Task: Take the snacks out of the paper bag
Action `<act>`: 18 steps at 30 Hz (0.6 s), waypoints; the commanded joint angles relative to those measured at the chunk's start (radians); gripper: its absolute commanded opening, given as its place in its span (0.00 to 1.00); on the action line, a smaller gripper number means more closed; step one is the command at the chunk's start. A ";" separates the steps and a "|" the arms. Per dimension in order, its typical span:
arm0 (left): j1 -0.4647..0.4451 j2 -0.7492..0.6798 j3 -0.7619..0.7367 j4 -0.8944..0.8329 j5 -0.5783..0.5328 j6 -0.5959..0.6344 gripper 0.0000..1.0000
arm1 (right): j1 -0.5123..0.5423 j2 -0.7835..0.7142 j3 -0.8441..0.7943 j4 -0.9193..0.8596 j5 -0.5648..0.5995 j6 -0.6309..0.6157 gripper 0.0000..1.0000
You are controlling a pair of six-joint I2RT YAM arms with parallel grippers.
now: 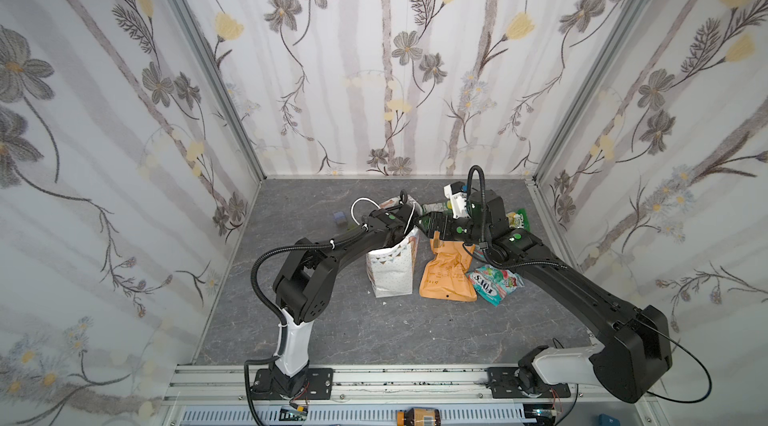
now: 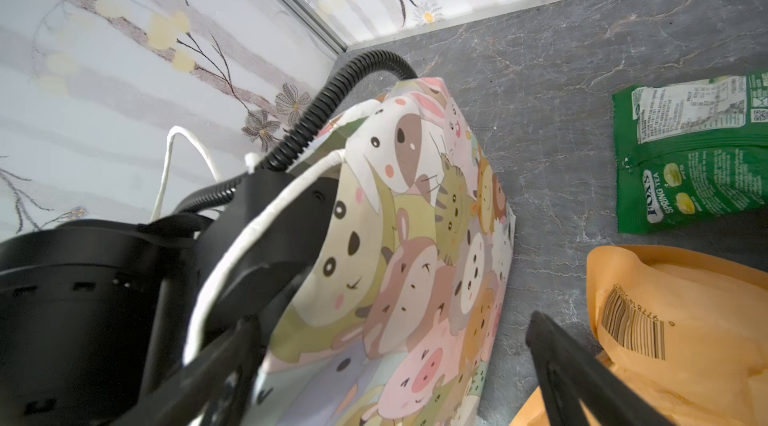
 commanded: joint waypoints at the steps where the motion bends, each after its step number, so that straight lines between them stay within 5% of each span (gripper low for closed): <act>1: 0.000 -0.012 0.018 -0.015 -0.031 0.009 0.00 | 0.000 -0.010 -0.016 -0.007 0.033 -0.018 1.00; 18: 0.013 -0.047 0.048 -0.034 -0.104 0.032 0.00 | -0.029 -0.051 -0.068 -0.051 0.070 -0.039 1.00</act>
